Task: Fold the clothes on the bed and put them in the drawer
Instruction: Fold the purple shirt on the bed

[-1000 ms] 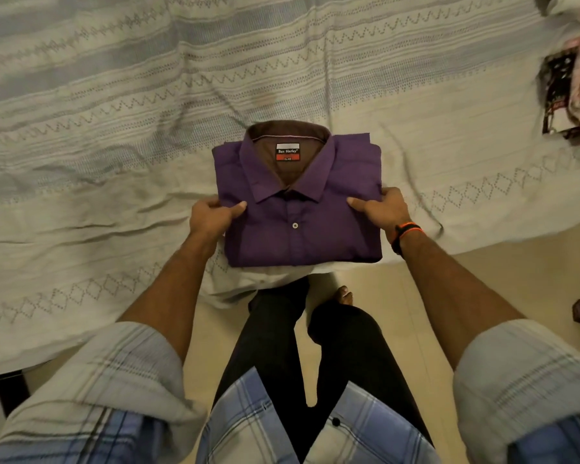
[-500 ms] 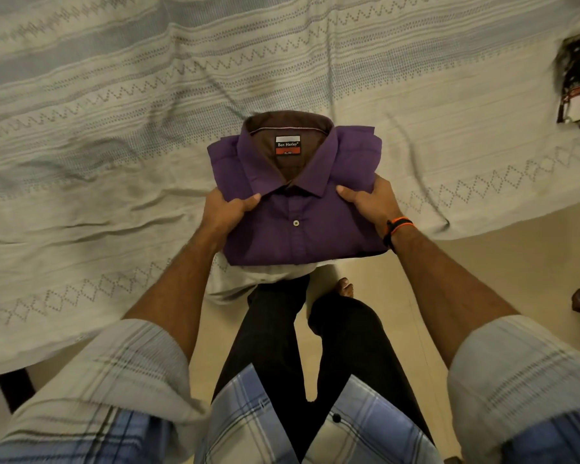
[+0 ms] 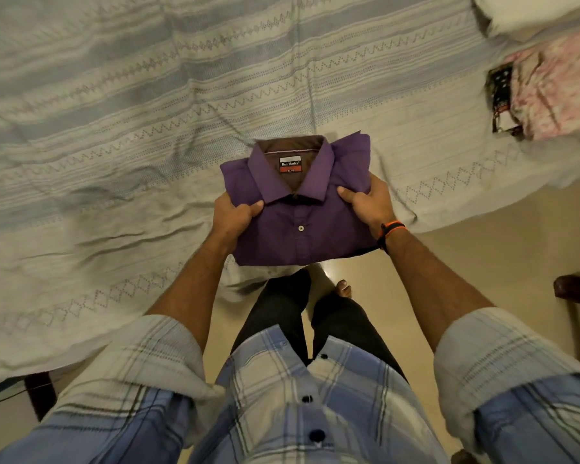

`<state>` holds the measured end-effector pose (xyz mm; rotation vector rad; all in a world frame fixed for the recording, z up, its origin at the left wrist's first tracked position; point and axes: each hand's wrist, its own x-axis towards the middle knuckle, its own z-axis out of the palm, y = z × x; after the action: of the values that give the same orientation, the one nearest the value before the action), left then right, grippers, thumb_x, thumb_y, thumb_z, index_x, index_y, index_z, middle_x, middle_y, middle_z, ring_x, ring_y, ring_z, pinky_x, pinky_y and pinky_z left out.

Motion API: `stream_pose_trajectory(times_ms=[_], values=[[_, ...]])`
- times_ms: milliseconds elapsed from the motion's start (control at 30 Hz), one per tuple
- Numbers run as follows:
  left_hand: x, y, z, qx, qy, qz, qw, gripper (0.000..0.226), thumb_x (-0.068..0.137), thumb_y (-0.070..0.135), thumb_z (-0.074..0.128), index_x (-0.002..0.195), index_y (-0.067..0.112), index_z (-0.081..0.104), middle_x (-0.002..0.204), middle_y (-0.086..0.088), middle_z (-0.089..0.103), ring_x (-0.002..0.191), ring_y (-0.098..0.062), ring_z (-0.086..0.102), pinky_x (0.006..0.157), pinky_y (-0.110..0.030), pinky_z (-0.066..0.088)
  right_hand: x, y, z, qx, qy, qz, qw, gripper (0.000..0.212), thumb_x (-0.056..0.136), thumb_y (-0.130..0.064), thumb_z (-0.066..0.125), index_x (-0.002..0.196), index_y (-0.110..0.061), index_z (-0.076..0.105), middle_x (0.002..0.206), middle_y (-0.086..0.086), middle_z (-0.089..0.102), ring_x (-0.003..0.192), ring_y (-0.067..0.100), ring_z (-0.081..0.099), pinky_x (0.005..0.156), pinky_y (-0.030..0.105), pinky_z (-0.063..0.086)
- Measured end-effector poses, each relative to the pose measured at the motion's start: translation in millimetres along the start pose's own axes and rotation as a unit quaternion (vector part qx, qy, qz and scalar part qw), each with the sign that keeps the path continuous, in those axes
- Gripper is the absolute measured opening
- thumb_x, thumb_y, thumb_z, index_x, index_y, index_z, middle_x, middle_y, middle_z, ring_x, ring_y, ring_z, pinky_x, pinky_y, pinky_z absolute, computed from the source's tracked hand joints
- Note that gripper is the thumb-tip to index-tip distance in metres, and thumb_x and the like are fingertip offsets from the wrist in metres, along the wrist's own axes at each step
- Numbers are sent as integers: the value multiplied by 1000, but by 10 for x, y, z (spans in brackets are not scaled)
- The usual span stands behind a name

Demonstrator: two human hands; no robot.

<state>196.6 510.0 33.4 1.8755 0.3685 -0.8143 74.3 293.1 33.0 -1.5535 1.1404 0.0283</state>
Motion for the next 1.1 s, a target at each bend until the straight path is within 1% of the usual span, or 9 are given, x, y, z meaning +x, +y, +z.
stream_pose_trajectory(times_ms=[133,333,533,667,700,833,933,1033,1100], values=[[-333,305,-53,3,-16,20,1000,46,78,4,76,123,5,63,113,-7,70,103,-23,67,89,-37,55,-325,-268,-246,20,27,-18,999,45,77,-22,77,120,-15,65,113,4,70,104,26,65,96,48,53],[-672,720,28,21,-52,59,997,46,79,6,76,122,12,64,111,-2,69,99,-20,66,90,-41,56,-699,-475,-587,58,72,-43,995,42,79,-22,77,119,-15,65,114,6,69,104,28,65,95,50,53],[-919,1020,192,37,-94,86,991,49,79,7,77,125,8,62,114,-7,69,98,-24,67,85,-43,57,-892,-520,-921,97,112,-46,988,37,80,-19,77,115,-19,65,113,3,69,103,27,65,95,49,54],[-1050,1068,325,42,-127,105,986,46,80,5,75,124,7,62,111,-5,68,92,-20,67,73,-34,57,-1000,-483,-1105,110,126,-54,984,35,81,-18,77,114,-20,65,112,2,69,103,27,65,95,49,53],[-1085,1076,375,44,-134,110,984,46,81,5,75,125,8,61,111,-5,68,92,-20,67,72,-34,57,-1027,-460,-1166,113,133,-55,983,34,81,-18,77,113,-21,65,111,2,69,103,27,65,95,49,53],[-1186,1082,541,61,-148,123,979,49,80,7,76,126,11,61,114,-5,68,99,-25,66,84,-44,57,-1104,-354,-1348,127,151,-53,979,30,78,-19,77,105,-27,64,109,1,70,102,27,66,94,50,54],[-1287,1097,679,72,-150,131,977,51,80,8,77,127,10,59,115,-6,66,99,-25,64,84,-42,56,-1135,-278,-1494,139,158,-52,976,31,74,-23,78,102,-30,65,108,-1,71,101,27,66,94,51,54],[-1418,1092,851,80,-149,139,976,52,80,8,77,128,9,58,114,-5,65,99,-24,63,82,-38,54,-1168,-184,-1703,150,157,-57,975,36,72,-26,78,106,-28,66,109,-1,71,101,27,66,94,51,54],[-1486,1081,950,86,-146,141,975,54,79,9,77,130,8,58,118,-6,66,104,-26,63,87,-41,54,-1179,-135,-1823,152,158,-63,974,36,73,-24,79,107,-27,66,110,0,71,101,27,66,94,51,54]])
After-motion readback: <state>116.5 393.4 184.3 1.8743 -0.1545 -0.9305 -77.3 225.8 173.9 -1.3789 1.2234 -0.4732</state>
